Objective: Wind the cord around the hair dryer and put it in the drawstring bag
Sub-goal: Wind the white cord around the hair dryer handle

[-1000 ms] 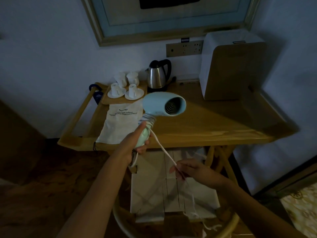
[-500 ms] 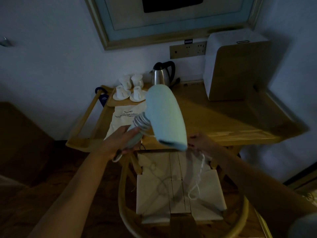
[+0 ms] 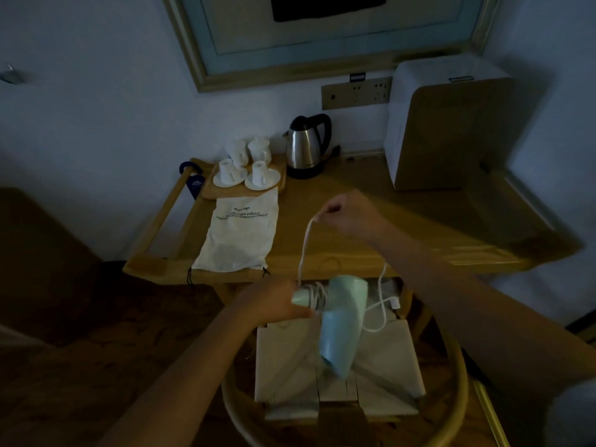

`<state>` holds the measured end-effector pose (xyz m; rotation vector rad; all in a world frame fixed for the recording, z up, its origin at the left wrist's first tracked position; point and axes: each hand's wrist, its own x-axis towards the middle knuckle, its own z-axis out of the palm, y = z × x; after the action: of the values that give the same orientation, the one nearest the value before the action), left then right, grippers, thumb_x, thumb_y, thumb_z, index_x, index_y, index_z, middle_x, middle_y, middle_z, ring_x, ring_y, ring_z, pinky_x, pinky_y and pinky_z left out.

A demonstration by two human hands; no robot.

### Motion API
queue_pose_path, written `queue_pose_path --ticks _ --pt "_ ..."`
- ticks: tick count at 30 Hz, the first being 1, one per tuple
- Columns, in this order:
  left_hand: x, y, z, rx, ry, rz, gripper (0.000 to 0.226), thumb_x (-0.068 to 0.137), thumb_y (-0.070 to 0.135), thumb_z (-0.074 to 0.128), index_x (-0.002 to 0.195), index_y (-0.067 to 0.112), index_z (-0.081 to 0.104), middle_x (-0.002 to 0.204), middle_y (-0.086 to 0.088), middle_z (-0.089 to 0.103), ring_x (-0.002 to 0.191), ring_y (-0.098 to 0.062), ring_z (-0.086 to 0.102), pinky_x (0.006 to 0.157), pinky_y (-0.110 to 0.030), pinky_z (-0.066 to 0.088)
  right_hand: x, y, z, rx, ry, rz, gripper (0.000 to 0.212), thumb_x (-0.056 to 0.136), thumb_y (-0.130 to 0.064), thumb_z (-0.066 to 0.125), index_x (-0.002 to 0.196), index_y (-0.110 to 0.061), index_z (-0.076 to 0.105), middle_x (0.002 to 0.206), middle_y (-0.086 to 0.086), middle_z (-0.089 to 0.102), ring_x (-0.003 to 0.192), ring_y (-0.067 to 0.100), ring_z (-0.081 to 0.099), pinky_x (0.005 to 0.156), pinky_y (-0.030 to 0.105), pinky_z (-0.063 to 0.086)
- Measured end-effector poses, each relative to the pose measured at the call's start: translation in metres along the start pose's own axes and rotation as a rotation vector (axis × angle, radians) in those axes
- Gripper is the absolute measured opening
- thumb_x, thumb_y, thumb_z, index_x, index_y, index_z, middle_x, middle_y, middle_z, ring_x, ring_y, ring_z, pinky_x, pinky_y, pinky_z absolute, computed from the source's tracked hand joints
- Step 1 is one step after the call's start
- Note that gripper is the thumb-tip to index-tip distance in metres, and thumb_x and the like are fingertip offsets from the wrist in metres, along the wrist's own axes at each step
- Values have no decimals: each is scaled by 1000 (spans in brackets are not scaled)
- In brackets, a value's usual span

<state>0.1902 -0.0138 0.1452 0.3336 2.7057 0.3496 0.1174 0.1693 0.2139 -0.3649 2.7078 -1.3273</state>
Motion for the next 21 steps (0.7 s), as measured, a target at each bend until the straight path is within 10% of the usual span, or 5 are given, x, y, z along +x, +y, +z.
queue_pose_path --ticks 4,10,15,21 --pt "18 -8 10 -246 107 -122 49 79 50 64 113 16 60 92 2 65 60 0 48 47 -12 36 -33 -16 19 -17 -9 -144 8 77 -22 70 72 -18 73 61 -13 62 51 -7 54 47 3 37" --pt "27 -26 5 -915 110 -425 43 79 50 64 88 8 63 57 -4 57 40 -13 48 37 -24 39 -56 9 29 -109 12 -131 23 87 -22 58 79 -5 70 77 13 70 65 20 61 54 21 39" --pt "30 -28 2 -1083 111 -385 35 83 50 59 72 16 57 69 -4 57 62 -19 54 61 -33 48 -68 33 43 -213 137 -96 23 91 -22 51 80 -8 66 77 9 68 67 21 60 59 35 46" --pt "26 -18 -3 -1453 30 -312 35 76 43 67 83 10 60 49 -3 56 39 -12 47 30 -14 30 -82 49 58 -358 353 -136 18 89 -28 54 82 -14 64 77 4 67 65 19 61 53 33 46"
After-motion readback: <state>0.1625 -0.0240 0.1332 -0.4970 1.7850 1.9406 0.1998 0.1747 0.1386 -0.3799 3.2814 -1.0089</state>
